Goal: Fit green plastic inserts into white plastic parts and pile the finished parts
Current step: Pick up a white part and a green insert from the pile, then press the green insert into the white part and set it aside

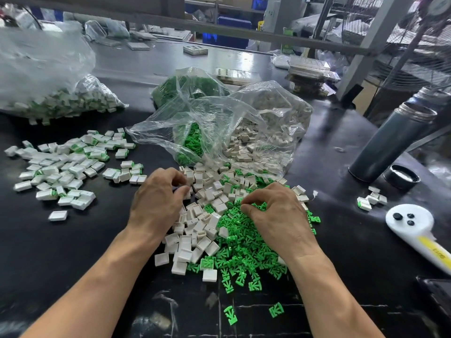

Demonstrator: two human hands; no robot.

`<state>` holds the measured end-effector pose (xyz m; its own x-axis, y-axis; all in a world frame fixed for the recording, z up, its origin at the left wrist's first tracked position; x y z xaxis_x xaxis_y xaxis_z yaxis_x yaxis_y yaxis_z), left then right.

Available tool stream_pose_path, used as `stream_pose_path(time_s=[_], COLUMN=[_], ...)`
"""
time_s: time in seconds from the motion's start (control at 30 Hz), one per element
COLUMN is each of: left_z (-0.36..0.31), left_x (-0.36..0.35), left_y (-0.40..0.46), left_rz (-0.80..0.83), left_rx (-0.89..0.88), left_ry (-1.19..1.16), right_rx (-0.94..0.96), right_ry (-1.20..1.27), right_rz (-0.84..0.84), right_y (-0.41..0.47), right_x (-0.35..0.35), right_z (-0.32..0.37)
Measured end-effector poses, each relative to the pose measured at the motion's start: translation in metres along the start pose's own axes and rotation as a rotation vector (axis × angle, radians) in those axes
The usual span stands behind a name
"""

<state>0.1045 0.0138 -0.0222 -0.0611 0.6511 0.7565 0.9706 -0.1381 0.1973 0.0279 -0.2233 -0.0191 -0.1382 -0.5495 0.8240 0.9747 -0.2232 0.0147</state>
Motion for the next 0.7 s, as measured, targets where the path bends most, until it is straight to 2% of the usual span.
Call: stream_pose_path(time_s=[0.33,0.7], left_z=[0.000,-0.015], left_x=[-0.002,0.001], left_y=[-0.001,-0.002], left_rz=[0.004,-0.011], left_rx=[0.006,-0.075], left_ry=[-0.039,-0.166], right_rx=[0.026,0.072], right_ry=[-0.185,-0.233], right_rz=[-0.072,-0.108], right_y=[0.003,0.006], right_x=[-0.004,-0.011], right_z=[0.013,0.020])
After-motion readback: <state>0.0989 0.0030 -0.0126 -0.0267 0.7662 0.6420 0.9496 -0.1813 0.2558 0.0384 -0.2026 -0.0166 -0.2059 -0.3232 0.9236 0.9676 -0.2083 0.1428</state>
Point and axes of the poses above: each hand's wrist, its own y-axis towards the middle knuckle, its own x-axis out of the back of the hand, z = x × y, the point moved 9 cm from there along y, towards the middle knuckle, and after that the axes turned 7 degrees about z, right-handed, at the moved point
